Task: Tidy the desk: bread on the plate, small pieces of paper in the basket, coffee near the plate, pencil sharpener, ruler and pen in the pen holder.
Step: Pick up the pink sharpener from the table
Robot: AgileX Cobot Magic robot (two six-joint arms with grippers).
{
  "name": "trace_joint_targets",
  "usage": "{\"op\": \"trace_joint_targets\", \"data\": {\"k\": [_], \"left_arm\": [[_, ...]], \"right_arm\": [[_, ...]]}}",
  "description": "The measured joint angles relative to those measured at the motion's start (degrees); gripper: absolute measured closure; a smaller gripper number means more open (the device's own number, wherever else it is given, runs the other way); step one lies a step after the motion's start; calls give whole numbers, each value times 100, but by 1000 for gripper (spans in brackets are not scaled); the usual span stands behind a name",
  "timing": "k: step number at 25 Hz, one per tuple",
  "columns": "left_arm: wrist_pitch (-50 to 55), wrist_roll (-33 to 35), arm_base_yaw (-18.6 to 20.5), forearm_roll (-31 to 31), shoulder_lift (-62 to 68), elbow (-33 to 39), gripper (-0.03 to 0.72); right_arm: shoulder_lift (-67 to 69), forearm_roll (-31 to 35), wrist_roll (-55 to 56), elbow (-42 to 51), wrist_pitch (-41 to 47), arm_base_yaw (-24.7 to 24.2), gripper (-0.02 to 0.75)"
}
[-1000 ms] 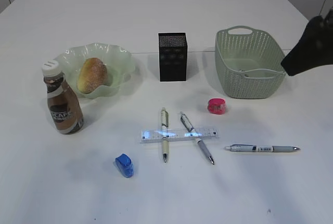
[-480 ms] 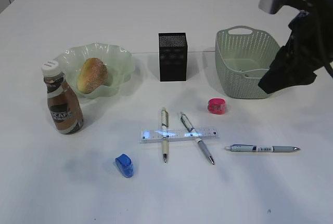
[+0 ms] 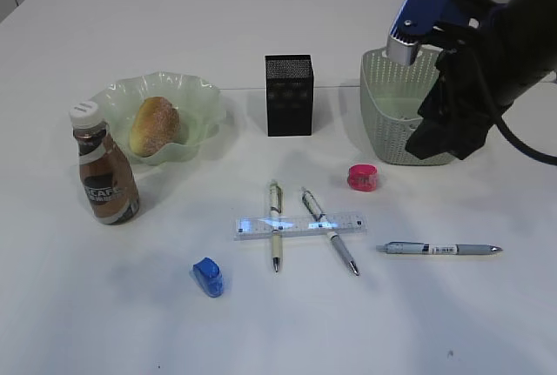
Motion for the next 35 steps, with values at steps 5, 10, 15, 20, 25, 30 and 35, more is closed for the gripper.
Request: {"op": "trace_joint_targets", "data": {"k": [5, 10, 15, 20, 25, 30, 35], "left_arm": [[-24, 0, 0, 0, 0, 0, 148], [-130, 0, 0, 0, 0, 0, 148], [-196, 0, 0, 10, 0, 0, 149], [-275, 0, 0, 10, 0, 0, 149], [-314, 0, 0, 10, 0, 0, 149], [-314, 0, 0, 10, 0, 0, 149], [-281, 0, 0, 10, 0, 0, 149]], "right_arm": [[234, 75, -505, -9, -180, 0, 295], [506, 498, -1039, -13, -418, 40, 295], [827, 567, -1250, -22, -799, 154, 295], [1163, 440, -1276, -22, -1172, 154, 295], [1375, 323, -1284, -55, -1500, 154, 295], [1587, 301, -1311, -67, -1769, 154, 295], [1815, 294, -1355, -80, -1920, 154, 295]]}}
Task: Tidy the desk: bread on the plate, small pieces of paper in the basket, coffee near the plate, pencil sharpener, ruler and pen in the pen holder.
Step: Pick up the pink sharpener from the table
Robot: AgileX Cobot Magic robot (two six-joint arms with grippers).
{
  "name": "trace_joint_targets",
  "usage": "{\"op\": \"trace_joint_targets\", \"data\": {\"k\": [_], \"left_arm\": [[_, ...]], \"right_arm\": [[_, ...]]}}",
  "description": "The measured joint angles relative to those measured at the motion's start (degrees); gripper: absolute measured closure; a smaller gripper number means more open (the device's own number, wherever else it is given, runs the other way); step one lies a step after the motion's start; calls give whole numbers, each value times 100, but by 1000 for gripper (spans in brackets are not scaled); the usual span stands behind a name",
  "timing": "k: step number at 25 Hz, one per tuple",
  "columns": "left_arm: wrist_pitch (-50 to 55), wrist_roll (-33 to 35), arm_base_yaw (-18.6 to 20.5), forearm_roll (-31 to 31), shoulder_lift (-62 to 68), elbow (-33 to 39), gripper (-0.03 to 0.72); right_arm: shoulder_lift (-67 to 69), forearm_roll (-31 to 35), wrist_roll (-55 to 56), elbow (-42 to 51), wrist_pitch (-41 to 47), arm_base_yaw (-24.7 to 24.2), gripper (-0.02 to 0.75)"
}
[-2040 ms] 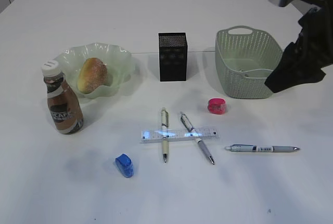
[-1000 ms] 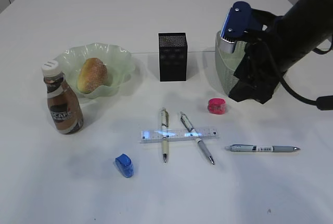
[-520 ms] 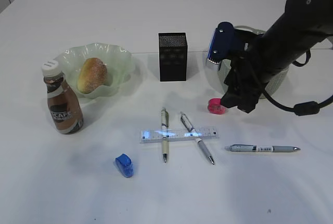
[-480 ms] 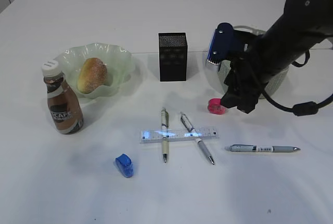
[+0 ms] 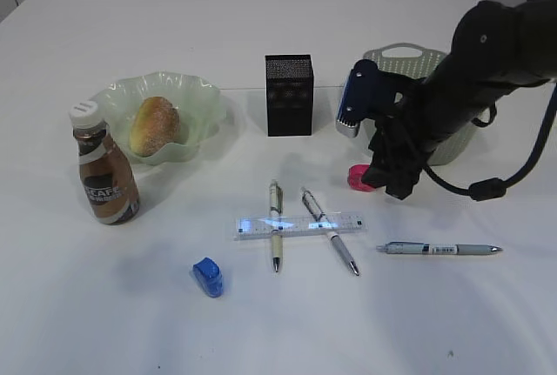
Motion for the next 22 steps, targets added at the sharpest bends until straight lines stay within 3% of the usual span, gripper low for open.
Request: {"op": "trace_joint_targets", "data": {"k": [22], "left_arm": [[-148, 0, 0, 102, 0, 0, 157]], "right_arm": [[168, 217, -37, -19, -759, 0, 295]]}}
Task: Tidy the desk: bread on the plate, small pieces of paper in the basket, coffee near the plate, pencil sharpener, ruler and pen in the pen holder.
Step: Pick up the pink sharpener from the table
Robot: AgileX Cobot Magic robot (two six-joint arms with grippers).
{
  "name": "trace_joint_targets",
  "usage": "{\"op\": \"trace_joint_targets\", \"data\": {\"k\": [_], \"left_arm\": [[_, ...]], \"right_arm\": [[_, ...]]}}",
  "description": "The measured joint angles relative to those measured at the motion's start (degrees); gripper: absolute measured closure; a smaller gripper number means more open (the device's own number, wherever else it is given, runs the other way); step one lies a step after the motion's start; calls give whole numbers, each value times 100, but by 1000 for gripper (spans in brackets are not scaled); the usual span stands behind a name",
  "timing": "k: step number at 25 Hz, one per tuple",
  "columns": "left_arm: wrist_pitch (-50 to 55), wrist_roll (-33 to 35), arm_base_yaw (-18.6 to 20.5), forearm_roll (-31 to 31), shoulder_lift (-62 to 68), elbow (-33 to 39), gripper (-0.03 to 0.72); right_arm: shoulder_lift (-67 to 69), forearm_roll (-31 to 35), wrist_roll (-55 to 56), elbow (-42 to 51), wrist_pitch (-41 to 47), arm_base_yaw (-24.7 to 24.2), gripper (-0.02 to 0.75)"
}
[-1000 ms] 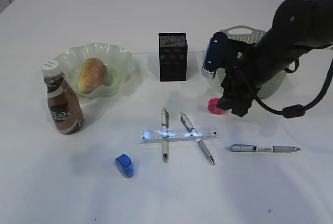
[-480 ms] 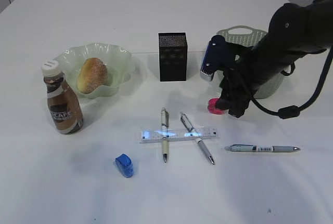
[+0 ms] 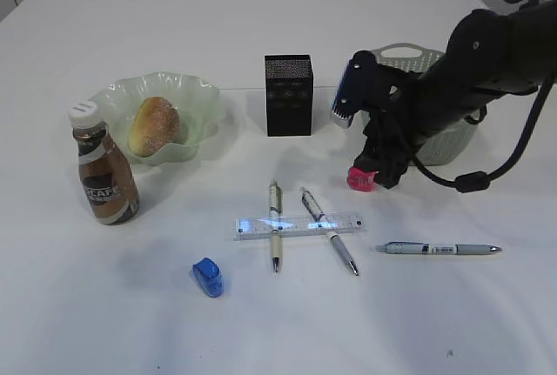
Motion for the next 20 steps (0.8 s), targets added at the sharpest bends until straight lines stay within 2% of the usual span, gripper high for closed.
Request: {"op": "trace_joint_targets", "data": {"k": [13, 18, 20], "left_arm": [[23, 0, 0, 0, 0, 0, 166], [32, 0, 0, 0, 0, 0, 167], [32, 0, 0, 0, 0, 0, 167]], "right_arm": [[559, -42, -255, -76, -325, 0, 295], [631, -55, -278, -256, -325, 0, 295], [691, -55, -278, -425, -47, 0, 295]]}}
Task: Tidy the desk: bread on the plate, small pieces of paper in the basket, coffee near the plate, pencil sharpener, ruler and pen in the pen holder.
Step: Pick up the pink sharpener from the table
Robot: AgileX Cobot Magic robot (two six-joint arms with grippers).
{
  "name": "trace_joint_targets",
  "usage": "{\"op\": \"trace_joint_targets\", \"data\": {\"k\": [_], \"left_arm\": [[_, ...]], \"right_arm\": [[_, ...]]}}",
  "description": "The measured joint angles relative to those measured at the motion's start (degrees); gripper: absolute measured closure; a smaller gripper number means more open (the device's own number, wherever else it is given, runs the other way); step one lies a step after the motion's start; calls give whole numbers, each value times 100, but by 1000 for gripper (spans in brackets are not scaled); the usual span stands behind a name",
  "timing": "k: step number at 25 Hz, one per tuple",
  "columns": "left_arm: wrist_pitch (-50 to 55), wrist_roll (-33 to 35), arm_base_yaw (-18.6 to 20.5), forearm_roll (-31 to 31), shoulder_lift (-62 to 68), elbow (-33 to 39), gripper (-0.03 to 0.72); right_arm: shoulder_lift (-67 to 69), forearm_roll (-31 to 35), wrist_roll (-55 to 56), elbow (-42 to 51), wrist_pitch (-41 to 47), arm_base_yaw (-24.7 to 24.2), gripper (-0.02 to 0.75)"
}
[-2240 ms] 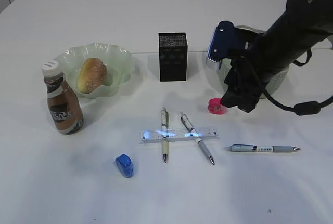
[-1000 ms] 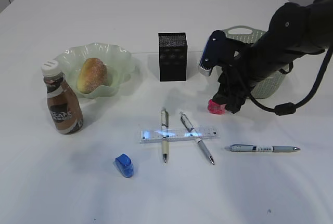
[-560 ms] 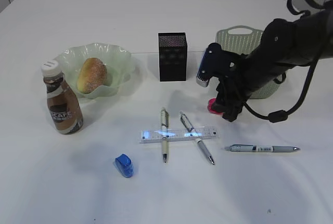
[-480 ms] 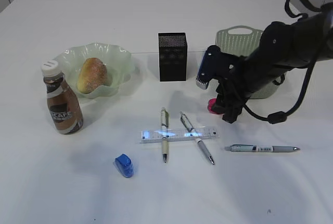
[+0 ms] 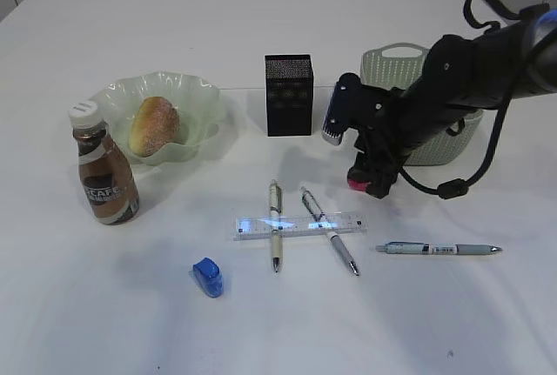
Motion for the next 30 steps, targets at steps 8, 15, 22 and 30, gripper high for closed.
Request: {"op": "trace_joint_targets", "data": {"k": [8, 15, 22, 30], "left_arm": [[0, 0, 0, 0, 0, 0, 167], [0, 0, 0, 0, 0, 0, 168], [0, 0, 0, 0, 0, 0, 168], [0, 0, 0, 0, 0, 0, 168]], "right_arm": [[0, 0, 20, -61, 435, -46, 295], [0, -3, 20, -61, 492, -153, 310], [134, -3, 20, -61, 481, -163, 312], [317, -3, 20, -431, 473, -163, 312]]}}
